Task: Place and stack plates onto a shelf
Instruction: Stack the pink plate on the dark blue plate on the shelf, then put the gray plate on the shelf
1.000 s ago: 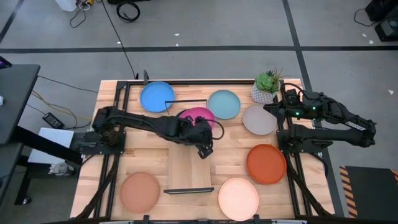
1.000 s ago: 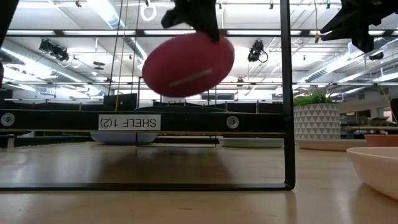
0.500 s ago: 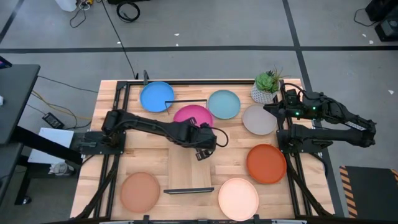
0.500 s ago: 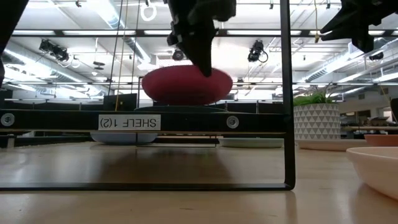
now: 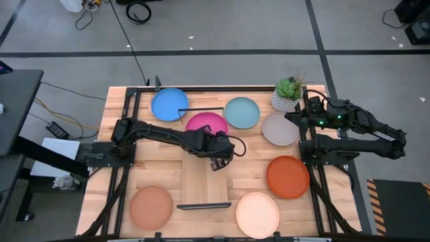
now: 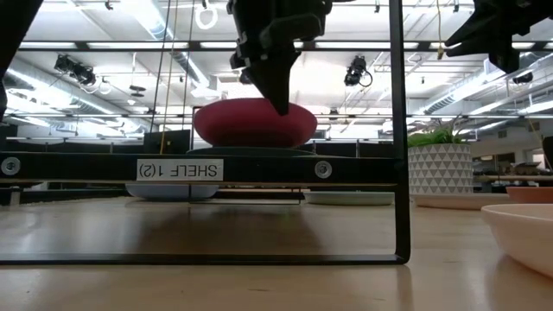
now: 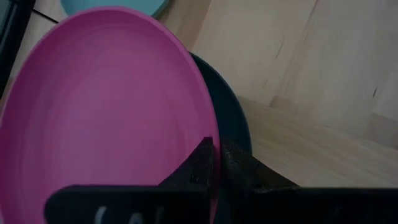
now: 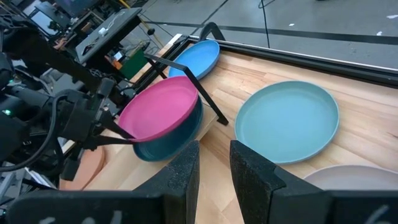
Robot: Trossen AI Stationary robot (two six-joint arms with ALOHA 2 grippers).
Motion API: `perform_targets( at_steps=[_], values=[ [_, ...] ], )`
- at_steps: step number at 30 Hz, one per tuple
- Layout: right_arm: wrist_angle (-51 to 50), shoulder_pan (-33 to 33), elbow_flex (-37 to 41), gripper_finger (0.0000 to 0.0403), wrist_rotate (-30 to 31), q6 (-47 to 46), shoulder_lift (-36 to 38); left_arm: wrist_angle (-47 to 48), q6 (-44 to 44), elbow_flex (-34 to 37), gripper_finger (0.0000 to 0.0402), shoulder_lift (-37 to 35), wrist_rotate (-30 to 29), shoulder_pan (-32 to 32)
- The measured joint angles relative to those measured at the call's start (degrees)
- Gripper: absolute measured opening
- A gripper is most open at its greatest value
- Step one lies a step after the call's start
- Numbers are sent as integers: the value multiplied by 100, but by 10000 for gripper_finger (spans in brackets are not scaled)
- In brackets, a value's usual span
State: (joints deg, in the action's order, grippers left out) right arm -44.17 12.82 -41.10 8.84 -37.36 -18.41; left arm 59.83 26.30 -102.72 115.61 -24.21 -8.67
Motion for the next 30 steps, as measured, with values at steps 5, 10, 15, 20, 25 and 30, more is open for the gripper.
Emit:
perform_targets(
  at_steps=[5, 10, 15, 20, 25, 30],
  values=[
    [0, 0, 0, 95, 0, 0, 0, 1, 0, 0, 27, 0, 2, 1],
    [0, 0, 0, 95, 0, 1, 0, -16, 1, 0, 46, 0, 84, 22],
    [0, 0, 0, 95, 0, 0, 0, -45, 14, 0, 91, 0, 254, 19],
    [-1, 1, 0, 95, 0, 0, 0, -275, 157, -21, 128, 0, 396, 22],
    [-2, 0, 0, 95, 0, 0, 0, -330, 583, -330, 133, -2, 392, 34],
    [-2, 0, 0, 95, 0, 0, 0, -328, 933, -831, 124, -2, 242, 122]
  ],
)
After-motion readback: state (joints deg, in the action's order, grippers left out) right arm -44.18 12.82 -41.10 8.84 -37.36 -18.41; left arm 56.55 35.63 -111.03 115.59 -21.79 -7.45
